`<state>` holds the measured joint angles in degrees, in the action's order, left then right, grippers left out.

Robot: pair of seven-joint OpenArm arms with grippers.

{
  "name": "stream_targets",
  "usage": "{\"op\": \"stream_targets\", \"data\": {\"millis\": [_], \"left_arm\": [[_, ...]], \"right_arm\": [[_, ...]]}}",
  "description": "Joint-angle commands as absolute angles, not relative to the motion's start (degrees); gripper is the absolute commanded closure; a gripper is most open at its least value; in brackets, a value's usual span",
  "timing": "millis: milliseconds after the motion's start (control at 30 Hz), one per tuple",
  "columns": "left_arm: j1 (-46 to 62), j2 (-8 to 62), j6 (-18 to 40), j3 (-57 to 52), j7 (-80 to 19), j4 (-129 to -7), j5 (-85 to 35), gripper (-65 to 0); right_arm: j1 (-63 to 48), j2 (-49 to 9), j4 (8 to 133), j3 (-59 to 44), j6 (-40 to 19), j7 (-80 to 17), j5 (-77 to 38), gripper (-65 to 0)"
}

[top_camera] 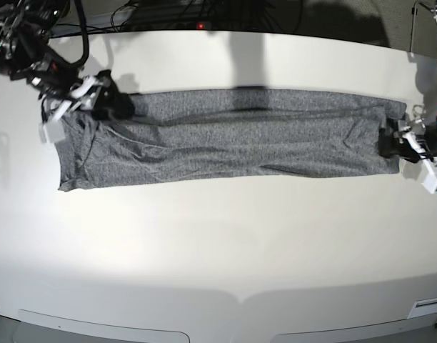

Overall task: Fold the T-shirt properly
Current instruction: 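Regrasp the strip end corners with the left gripper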

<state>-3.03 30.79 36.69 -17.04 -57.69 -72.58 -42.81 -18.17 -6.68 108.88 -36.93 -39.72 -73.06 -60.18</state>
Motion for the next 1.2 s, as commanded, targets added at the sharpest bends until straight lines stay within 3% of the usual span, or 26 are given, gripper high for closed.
{"op": "stream_targets", "data": {"millis": [0,233,467,800,1167], "left_arm": [[-3.97,32.25,37.17,-18.79,-56.95,-73.32,-43.70,-45.0],[-3.99,32.21,39.53,-20.95,-57.39,-70.19,-48.12,-45.0],[-5.52,32.38,40.00,-20.97,-53.08,-57.63,-44.01,-45.0],[-5.30,31.40,40.00,-20.95,-69.14,-54.35,-54.72,-45.0],[-0.62,30.65,40.00,-20.97,-68.51,-54.35,-64.42,-45.1]], "right_arm": [[-19.09,-6.42,109.95,-37.10,-40.00,-72.01,-62.02,-35.6],[-20.97,-3.49,109.95,-37.04,-40.00,-72.42,-64.55,-35.6],[-20.97,-3.51,110.04,-37.06,-40.00,-74.89,-68.64,-35.6],[-20.95,-5.10,110.04,-37.06,-40.00,-74.91,-69.32,-35.6],[-20.64,-5.69,110.76,-37.06,-40.00,-75.00,-69.67,-35.6]]}}
